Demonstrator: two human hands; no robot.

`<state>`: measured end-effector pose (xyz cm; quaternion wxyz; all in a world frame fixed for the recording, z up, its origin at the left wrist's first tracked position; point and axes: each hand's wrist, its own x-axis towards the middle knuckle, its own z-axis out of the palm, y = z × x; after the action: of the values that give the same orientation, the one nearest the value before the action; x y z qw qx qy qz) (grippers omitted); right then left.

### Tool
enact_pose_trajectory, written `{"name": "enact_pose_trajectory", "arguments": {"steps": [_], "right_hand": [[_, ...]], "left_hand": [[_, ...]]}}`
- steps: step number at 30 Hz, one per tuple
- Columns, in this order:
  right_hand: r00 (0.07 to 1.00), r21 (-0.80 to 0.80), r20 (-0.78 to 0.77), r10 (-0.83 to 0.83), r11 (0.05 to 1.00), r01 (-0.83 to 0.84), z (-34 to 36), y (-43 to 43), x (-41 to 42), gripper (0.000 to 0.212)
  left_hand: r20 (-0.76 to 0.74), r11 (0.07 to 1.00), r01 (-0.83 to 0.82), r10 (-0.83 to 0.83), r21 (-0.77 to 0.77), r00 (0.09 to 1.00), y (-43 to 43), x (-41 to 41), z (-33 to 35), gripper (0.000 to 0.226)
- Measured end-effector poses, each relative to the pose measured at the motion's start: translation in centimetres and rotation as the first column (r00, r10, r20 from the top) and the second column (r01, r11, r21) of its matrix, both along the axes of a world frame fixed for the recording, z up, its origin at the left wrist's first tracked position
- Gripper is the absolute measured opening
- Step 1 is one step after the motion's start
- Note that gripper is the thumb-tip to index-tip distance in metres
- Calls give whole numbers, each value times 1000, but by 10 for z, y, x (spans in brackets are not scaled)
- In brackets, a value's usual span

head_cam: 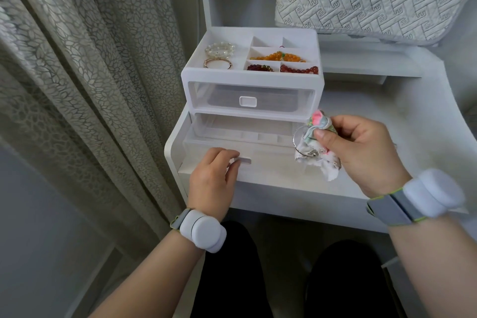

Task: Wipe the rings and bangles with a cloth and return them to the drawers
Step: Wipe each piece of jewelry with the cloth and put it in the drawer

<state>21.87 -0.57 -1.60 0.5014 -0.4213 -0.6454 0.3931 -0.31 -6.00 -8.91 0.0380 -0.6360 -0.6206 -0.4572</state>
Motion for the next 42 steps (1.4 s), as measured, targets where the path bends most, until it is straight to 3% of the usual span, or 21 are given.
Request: {"name": "enact_pose_trajectory", "arguments": {"steps": [14,18,22,24,27,31,35,39,42], "right_hand": [[999,-36,23,24,999,-23,-9,-11,0,19],[999,-39,26,31,999,-30,-10,-13,-1,18],[999,-33,11,36,999,-36,-8,-15,0,16],[999,-27,16,46,999,-46,-7,-16,-1,14],[999,0,12,50,999,-50,-6,-18,-3,14],[999,58,17,41,997,-42,-7,-18,-1,13],[996,85,-62,-68,994,73,-7,-17,8,20],[995,77,-56,-76,994,81,-7,-15,17,20],[997,34,-45,-67,997,69,-14,-15,20,17]], "left_hand": [[3,999,50,-50,1,999,6,-10,10,8],[55,1000,8,-7,-17,998,0,-8,12,16],[64,996,0,-6,85,998,-8,6,32,17],[169,995,101,-104,27,980,-7,22,50,13],[462,920,328,-202,-212,864,2,43,73,8],[605,817,489,-228,-307,763,14,54,85,7],[497,853,395,-193,-341,846,31,52,95,6],[180,908,217,-161,-358,970,52,42,104,7],[-35,905,138,-166,-403,986,65,44,100,8]]}}
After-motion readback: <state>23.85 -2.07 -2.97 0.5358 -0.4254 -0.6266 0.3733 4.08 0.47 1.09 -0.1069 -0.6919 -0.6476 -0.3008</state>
